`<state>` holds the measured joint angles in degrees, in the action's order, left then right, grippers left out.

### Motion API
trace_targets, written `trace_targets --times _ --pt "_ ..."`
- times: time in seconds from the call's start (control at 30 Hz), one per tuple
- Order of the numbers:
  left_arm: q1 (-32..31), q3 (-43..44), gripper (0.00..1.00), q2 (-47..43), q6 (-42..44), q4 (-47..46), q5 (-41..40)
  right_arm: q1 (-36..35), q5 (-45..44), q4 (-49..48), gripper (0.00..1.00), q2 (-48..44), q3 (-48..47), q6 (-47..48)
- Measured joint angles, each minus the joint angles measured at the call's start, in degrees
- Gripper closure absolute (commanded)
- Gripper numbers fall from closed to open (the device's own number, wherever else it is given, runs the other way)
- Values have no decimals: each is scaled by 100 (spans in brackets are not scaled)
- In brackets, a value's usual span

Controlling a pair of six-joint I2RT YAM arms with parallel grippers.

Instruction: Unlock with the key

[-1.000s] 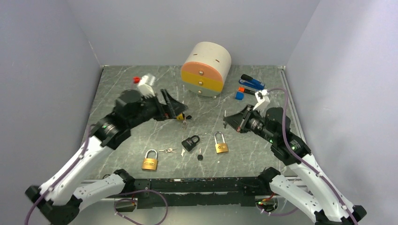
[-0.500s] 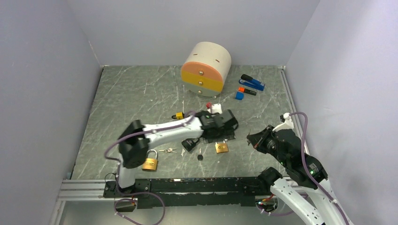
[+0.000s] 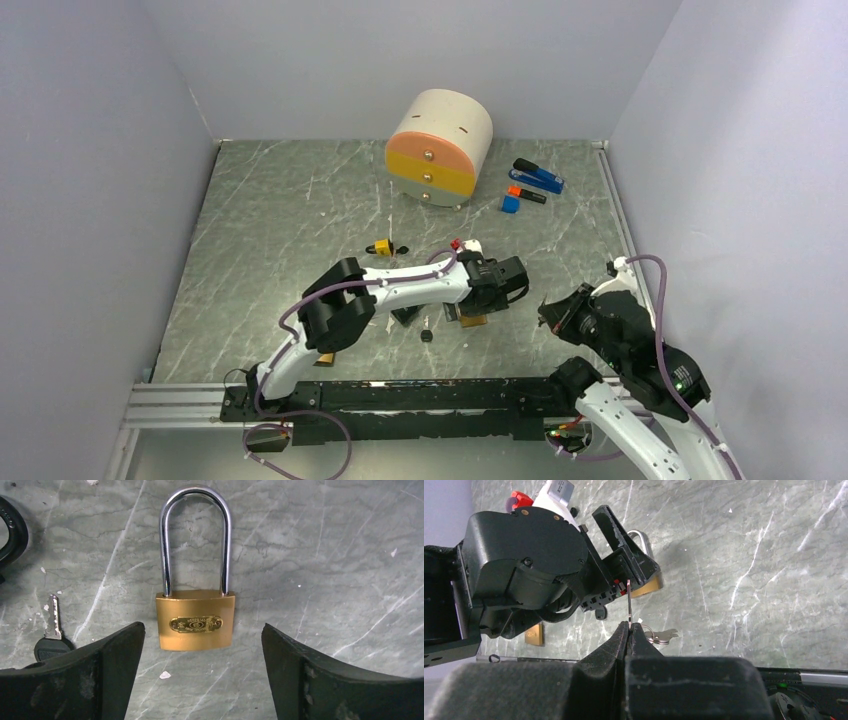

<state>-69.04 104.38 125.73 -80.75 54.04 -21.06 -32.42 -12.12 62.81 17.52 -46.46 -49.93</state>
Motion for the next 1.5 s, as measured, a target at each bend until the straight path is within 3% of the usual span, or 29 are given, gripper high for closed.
trace_targets --times 0.17,0.5,0.57,0.77,0.9,1.23,1.37,1.5 --pt "0 184 26 243 -76 149 -90 0 4 111 100 -96 -13 35" --pt "0 868 35 802 280 621 13 0 44 146 100 -120 -13 85" --pt "0 999 43 885 345 754 13 0 50 153 100 -120 -13 85" --pt "74 1115 86 938 479 831 151 0 63 184 100 -151 -13 81" --pt "168 1130 96 925 675 898 221 0 66 188 100 -219 -13 85" --pt "1008 166 97 -280 1576 468 772 0 461 -380 100 -173 59 315" --pt "1410 20 97 -1152 1821 262 935 2 1292 -1283 100 118 380 608" --pt "1725 -262 97 -1978 1958 103 1172 2 2203 -2288 100 1045 608 820"
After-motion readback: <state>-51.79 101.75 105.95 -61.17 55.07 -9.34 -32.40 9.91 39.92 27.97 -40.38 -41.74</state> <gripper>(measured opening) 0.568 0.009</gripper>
